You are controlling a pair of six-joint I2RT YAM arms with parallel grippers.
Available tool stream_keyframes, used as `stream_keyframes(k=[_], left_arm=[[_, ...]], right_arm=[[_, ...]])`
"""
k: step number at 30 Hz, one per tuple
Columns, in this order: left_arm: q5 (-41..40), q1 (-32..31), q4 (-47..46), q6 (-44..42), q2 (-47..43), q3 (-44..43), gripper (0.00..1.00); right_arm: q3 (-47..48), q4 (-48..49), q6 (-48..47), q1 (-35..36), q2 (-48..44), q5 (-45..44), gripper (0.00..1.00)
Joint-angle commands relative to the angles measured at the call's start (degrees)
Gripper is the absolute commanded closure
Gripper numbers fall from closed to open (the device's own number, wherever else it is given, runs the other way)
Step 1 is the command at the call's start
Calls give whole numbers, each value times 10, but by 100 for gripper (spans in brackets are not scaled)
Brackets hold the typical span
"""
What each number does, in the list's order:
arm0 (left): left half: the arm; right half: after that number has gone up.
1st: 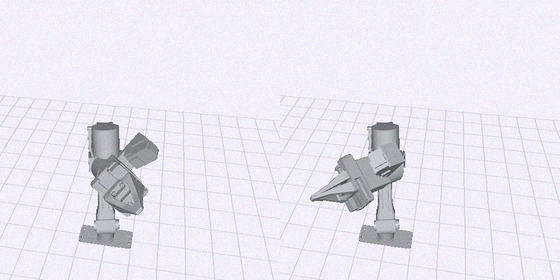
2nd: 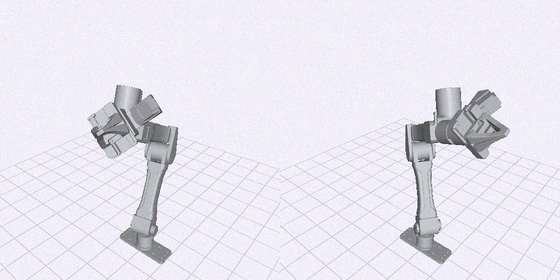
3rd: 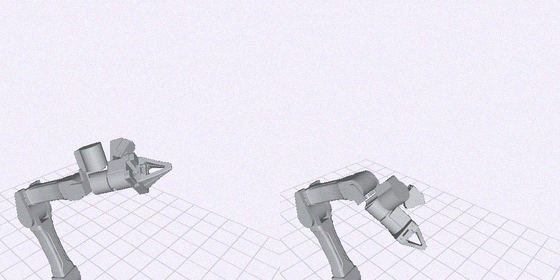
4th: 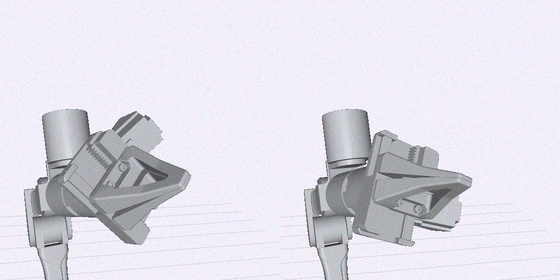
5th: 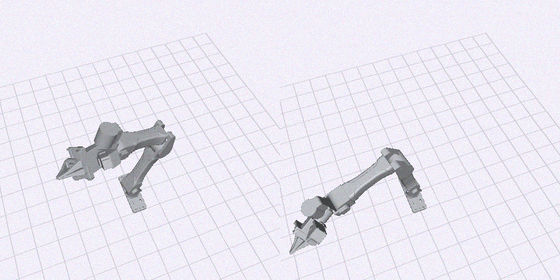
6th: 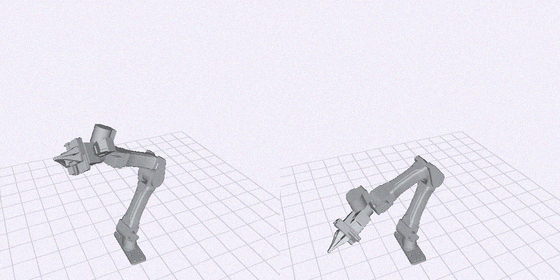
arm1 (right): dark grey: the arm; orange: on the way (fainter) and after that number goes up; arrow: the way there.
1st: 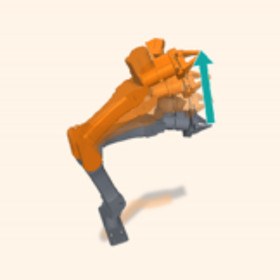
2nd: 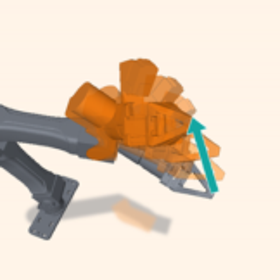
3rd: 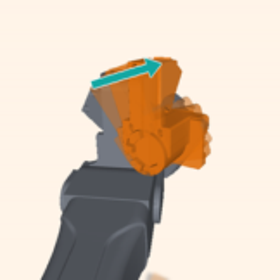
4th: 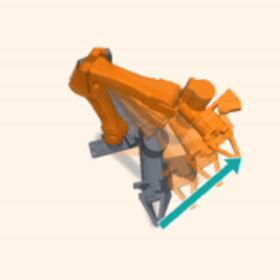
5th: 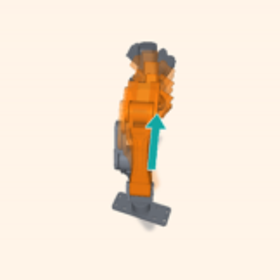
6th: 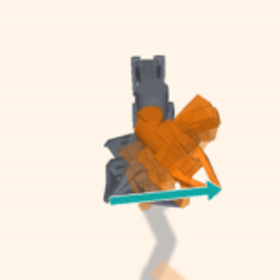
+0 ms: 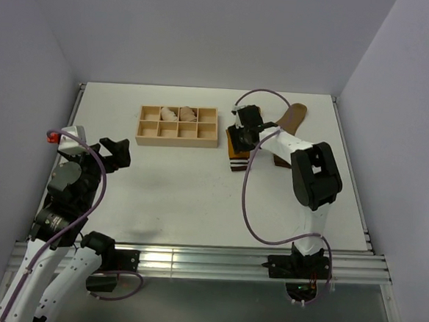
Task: Roll the socks
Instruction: Adjust the sock at the center of the board.
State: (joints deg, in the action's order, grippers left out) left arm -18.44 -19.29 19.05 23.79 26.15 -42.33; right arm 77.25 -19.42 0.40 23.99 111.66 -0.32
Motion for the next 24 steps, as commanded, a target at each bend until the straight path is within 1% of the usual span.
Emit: stream_keyframes(k=[1, 2, 6, 11, 14, 15, 17, 20, 22, 23, 24], left_arm=[[23, -1, -27, -9, 6, 1, 1], [25, -1, -27, -9, 8, 1, 1], [31, -1, -26, -9, 9, 1, 0], [32, -1, -26, -8, 8, 1, 1], [37, -1, -26, -7, 8, 1, 1], [38, -1, -26, -7, 9, 1, 1], [38, -1, -24, -6, 11, -1, 1], [34, -1, -25, -5, 12, -2, 0], [35, -1, -25, -5, 11, -1, 1], [35, -1, -24, -5, 11, -1, 1], [35, -1, -23, -4, 12, -1, 1]], right_arm=[[32, -22, 33, 11, 8, -33, 43], [35, -31, 38, 16, 16, -41, 45], [19, -38, 83, 29, 27, -50, 48], [-53, -13, 138, 51, 13, -61, 51], [-99, 2, 194, 76, -4, -66, 51], [-109, 9, 229, 83, -9, -69, 51], [-135, 17, 267, 117, -22, -78, 49], [-144, 25, 369, 173, -33, -107, 49], [-120, -10, 406, 203, -24, -138, 49], [-110, -23, 439, 230, -21, -147, 48], [-102, -41, 454, 243, -17, -155, 47]])
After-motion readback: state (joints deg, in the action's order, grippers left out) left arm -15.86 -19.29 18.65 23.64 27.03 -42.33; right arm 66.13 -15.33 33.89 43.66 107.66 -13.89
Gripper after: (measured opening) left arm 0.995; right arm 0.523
